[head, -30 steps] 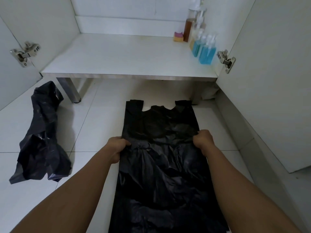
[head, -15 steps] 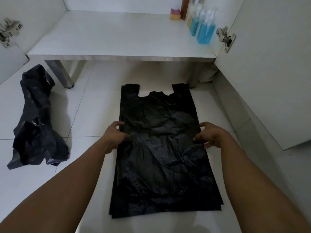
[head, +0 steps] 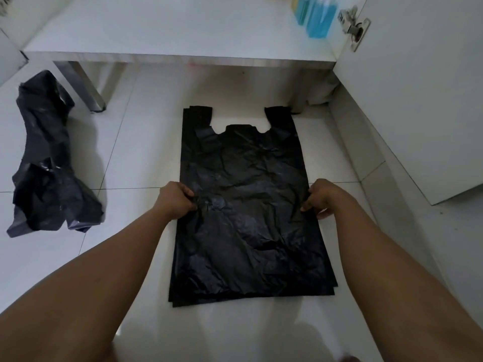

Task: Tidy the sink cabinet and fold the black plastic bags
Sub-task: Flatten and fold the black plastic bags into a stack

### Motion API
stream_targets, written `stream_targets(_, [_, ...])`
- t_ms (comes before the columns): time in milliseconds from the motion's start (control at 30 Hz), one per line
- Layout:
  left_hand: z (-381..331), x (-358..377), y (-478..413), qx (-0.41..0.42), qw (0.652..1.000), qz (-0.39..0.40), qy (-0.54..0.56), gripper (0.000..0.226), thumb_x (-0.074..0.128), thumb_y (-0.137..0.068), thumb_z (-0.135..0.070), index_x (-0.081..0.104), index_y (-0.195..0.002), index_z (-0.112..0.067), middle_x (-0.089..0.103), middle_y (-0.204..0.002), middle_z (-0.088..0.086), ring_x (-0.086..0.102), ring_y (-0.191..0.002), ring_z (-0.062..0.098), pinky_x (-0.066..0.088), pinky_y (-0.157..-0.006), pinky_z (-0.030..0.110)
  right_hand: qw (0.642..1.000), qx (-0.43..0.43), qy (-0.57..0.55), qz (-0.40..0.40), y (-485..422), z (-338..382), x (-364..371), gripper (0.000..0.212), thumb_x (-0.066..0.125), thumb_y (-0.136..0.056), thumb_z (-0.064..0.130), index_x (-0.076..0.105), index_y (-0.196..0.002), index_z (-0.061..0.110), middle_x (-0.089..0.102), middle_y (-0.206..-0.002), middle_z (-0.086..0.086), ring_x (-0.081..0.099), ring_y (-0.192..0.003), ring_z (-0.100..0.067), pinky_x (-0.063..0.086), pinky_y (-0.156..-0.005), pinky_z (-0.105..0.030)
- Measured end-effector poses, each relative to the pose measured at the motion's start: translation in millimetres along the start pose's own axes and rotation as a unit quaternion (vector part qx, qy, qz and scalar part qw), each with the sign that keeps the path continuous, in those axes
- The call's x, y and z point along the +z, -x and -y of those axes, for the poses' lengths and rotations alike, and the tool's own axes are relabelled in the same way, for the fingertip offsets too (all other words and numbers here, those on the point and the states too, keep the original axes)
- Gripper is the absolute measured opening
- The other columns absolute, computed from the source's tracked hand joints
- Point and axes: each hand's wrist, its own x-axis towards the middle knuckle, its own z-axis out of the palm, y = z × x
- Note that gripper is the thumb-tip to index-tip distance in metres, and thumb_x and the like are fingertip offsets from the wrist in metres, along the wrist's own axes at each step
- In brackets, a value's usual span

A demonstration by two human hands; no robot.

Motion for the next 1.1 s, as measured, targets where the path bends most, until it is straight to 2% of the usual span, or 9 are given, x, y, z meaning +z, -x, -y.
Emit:
stream_targets(167, [3,4,1,0.015,0.996,-0.023,-0.087,0.044,0.088,-0.074,-0.027,0.067,-0.110,-0.012,0.061,-0.122,0.013,0.057,-0.101,0.025,0.049,-0.086,0.034,0.998,0.003,0.002,-0.056,-5,-6,9,0.059,0.087,-0.070,0.019,0.051,-0.113,0.001,0.063,-0.109,-0.017,0.062,-0.085,-0.027,0.056,-0.068,-0.036])
stream_targets(267, [5,9,17,0.089,0.960,-0.123,-0.237,0.065,0.073,-0.074,-0.063,0.057,-0.121,-0.022,0.046,-0.136,0.010,0.043,-0.125,0.034,0.038,-0.101,0.051,0.975,-0.055,0.002,-0.215,-5,-17,16,0.059,0.076,-0.072,0.037,0.047,-0.114,0.007,0.056,-0.103,-0.008,0.058,-0.090,-0.026,0.051,-0.071,-0.035])
stream_targets(333, [8,20,28,0.178,0.940,-0.154,-0.247,0.076,0.061,-0.074,-0.076,0.053,-0.127,-0.023,0.043,-0.143,0.009,0.038,-0.131,0.034,0.033,-0.104,0.055,0.960,-0.060,-0.030,-0.273,-5,-27,24,0.049,0.064,-0.081,0.040,0.050,-0.114,0.007,0.056,-0.106,-0.008,0.058,-0.095,-0.029,0.051,-0.074,-0.036])
stream_targets(467, [25,47,36,0.217,0.935,-0.045,-0.276,0.113,0.041,-0.062,-0.096,0.031,-0.153,-0.030,0.025,-0.161,0.004,0.017,-0.149,0.033,0.019,-0.118,0.056,0.975,-0.024,-0.065,-0.209,-11,-46,37,0.029,0.052,-0.087,0.039,0.054,-0.090,0.010,0.062,-0.098,-0.014,0.059,-0.082,-0.027,0.045,-0.064,-0.030])
stream_targets(533, [32,53,36,0.216,0.937,-0.044,-0.270,0.124,0.040,-0.057,-0.099,0.025,-0.156,-0.027,0.027,-0.160,0.004,0.020,-0.148,0.033,0.022,-0.117,0.054,0.977,-0.030,-0.084,-0.196,-11,-48,37,0.028,0.052,-0.090,0.033,0.045,-0.070,0.014,0.058,-0.080,-0.010,0.054,-0.068,-0.022,0.039,-0.056,-0.026])
stream_targets(633, [34,53,36,0.223,0.933,-0.069,-0.273,0.129,0.043,-0.053,-0.100,0.024,-0.157,-0.025,0.034,-0.155,0.005,0.029,-0.141,0.032,0.025,-0.115,0.055,0.979,-0.014,-0.098,-0.179,-11,-51,38,0.028,0.054,-0.089,0.025,0.050,-0.066,0.010,0.060,-0.072,-0.013,0.059,-0.063,-0.027,0.045,-0.055,-0.027])
stream_targets(767, [28,52,38,0.234,0.927,-0.081,-0.283,0.128,0.040,-0.052,-0.103,0.026,-0.156,-0.029,0.029,-0.158,0.005,0.019,-0.148,0.032,0.007,-0.118,0.063,0.966,-0.020,-0.081,-0.246,-5,-53,43,0.031,0.051,-0.090,0.021,0.043,-0.061,0.011,0.052,-0.063,-0.007,0.050,-0.055,-0.021,0.036,-0.053,-0.024])
stream_targets(900, [27,61,39,0.244,0.918,-0.055,-0.308,0.126,0.033,-0.052,-0.105,0.030,-0.154,-0.031,0.029,-0.159,0.001,0.017,-0.150,0.029,0.005,-0.118,0.064,0.939,-0.054,-0.094,-0.326,5,-47,53,0.024,0.047,-0.094,0.024,0.048,-0.074,0.011,0.053,-0.072,-0.003,0.050,-0.062,-0.019,0.034,-0.055,-0.026])
stream_targets(1100, [30,65,37,0.247,0.918,-0.052,-0.305,0.132,0.022,-0.050,-0.109,0.029,-0.155,-0.029,0.028,-0.160,0.003,0.019,-0.149,0.031,0.013,-0.118,0.063,0.933,-0.051,-0.118,-0.337,13,-45,68,0.015,0.048,-0.098,0.025,0.053,-0.096,0.011,0.057,-0.085,-0.004,0.051,-0.070,-0.019,0.040,-0.062,-0.030])
